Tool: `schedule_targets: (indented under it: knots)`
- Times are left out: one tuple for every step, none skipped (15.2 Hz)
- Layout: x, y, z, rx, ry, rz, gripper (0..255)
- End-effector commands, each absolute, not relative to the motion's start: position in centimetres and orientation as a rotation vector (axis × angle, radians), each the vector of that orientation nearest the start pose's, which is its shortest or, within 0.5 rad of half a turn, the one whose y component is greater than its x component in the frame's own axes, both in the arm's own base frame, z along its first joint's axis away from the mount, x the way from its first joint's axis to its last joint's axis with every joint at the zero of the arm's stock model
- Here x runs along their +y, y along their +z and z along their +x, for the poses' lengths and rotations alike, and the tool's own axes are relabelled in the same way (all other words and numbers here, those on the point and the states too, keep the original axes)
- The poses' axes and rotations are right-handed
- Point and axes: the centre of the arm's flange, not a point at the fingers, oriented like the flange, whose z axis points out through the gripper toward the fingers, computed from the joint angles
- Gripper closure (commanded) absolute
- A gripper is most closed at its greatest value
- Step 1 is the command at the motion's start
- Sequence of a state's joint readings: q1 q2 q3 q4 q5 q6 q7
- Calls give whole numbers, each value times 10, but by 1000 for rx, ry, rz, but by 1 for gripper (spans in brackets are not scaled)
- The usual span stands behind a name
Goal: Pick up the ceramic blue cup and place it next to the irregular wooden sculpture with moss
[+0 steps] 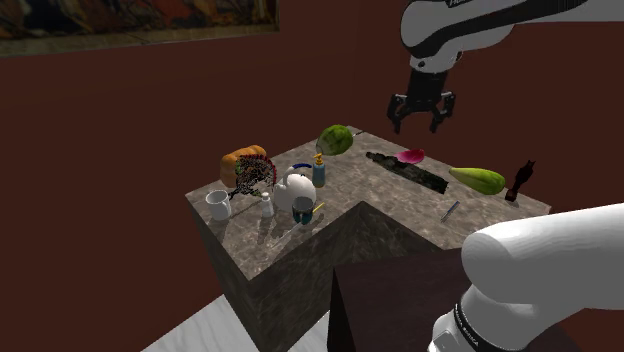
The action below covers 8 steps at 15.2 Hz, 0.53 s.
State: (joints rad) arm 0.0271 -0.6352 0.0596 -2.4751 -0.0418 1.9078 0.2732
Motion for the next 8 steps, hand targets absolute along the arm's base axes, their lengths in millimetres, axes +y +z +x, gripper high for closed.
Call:
schedule_targets:
  knots:
    - [47,494,372,293,-125,-3185,0]
    - [55,484,376,292,-123,-3184,0]
    - [63,474,380,291,-121,-3183,0]
    - [70,464,384,289,-120,-3182,0]
    - [78,455,387,288,-118,-3181,0]
    - [85,445,391,287,-116,-3180,0]
    - [93,435,395,286,-115,-3179,0]
    - [101,425,399,284,-113,-3178,0]
